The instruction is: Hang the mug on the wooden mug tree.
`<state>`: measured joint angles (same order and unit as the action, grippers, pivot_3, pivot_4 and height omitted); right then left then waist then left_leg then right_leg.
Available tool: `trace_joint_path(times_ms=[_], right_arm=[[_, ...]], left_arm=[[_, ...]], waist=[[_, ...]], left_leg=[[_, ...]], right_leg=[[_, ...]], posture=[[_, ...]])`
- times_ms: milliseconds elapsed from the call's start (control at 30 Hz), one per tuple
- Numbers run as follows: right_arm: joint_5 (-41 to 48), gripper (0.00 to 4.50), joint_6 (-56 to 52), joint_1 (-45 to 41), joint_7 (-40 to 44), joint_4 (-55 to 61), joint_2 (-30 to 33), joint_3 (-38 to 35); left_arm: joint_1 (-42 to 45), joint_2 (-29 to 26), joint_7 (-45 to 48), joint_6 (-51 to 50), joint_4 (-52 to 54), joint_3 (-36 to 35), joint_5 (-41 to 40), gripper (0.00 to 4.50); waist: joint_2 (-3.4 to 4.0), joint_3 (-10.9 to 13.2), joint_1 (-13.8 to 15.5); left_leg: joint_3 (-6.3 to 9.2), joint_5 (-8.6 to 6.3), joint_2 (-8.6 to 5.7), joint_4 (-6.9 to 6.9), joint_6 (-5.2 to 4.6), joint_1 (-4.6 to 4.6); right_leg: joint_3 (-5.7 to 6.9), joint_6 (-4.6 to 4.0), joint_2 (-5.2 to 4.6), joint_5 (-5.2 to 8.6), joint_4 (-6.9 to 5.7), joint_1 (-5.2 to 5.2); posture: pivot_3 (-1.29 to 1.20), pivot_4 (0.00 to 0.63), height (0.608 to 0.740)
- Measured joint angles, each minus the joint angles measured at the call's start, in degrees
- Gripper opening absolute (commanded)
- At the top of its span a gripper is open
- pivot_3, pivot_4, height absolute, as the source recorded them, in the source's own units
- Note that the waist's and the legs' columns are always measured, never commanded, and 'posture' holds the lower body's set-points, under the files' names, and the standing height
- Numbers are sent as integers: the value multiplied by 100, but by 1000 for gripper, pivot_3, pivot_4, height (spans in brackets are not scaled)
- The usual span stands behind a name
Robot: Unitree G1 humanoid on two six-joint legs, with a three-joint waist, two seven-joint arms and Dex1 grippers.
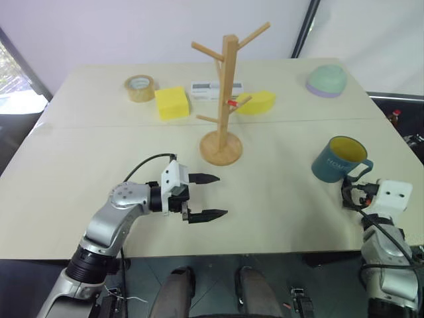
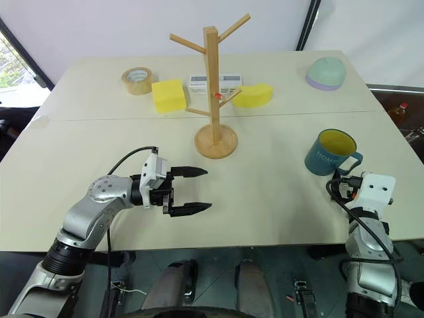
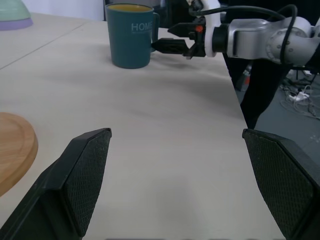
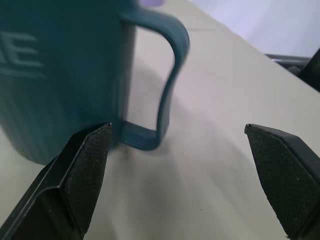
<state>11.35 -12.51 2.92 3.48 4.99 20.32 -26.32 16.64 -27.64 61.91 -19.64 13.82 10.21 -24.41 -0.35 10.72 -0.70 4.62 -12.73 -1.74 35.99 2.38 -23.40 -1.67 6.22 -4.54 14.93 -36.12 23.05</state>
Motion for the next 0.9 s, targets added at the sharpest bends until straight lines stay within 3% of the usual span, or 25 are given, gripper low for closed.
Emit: trace_joint_path(times_ms=[133,200,233,467,833,900], right_arm=[[-55,4416,57,-257,-27,-441,133,-11],[-79,3899,110,-385,-23,-602,154,-17],[-94,3562,150,-451,-10,-696,169,-16],[-99,45,387,-735,172,-1060,243,29],[-105,45,494,-596,264,-845,212,135],[-101,623,479,-556,271,-780,206,134]], left_arm=[[-13,-2,-38,-1,24,1,2,4500],[-16,-1,-72,-1,52,1,2,4500],[-18,-1,-87,0,66,1,2,4500],[-68,-55,-151,-6,108,0,4,4500],[-125,-150,-245,-9,184,-5,3,4500],[-125,-152,-246,-9,184,-5,3,4500]], waist=[[0,0,-11],[0,0,-14],[0,0,-12],[0,0,-11],[1,0,-9],[2,1,-12]], left_leg=[[-1,0,0,2,0,1],[-1,0,1,2,-1,1],[-1,0,1,2,-1,2],[-1,1,0,2,-1,2],[0,1,0,3,-1,4],[-1,1,0,4,-1,4]], right_leg=[[0,0,2,0,-2,-1],[0,1,3,-1,-4,-1],[0,1,4,-1,-4,-1],[0,2,4,-1,-4,-2],[0,2,4,-1,-5,-5],[0,2,4,-1,-5,-5]], posture=[[0,150,740],[0,150,740],[0,150,740],[0,150,740],[0,150,740],[0,150,740]])
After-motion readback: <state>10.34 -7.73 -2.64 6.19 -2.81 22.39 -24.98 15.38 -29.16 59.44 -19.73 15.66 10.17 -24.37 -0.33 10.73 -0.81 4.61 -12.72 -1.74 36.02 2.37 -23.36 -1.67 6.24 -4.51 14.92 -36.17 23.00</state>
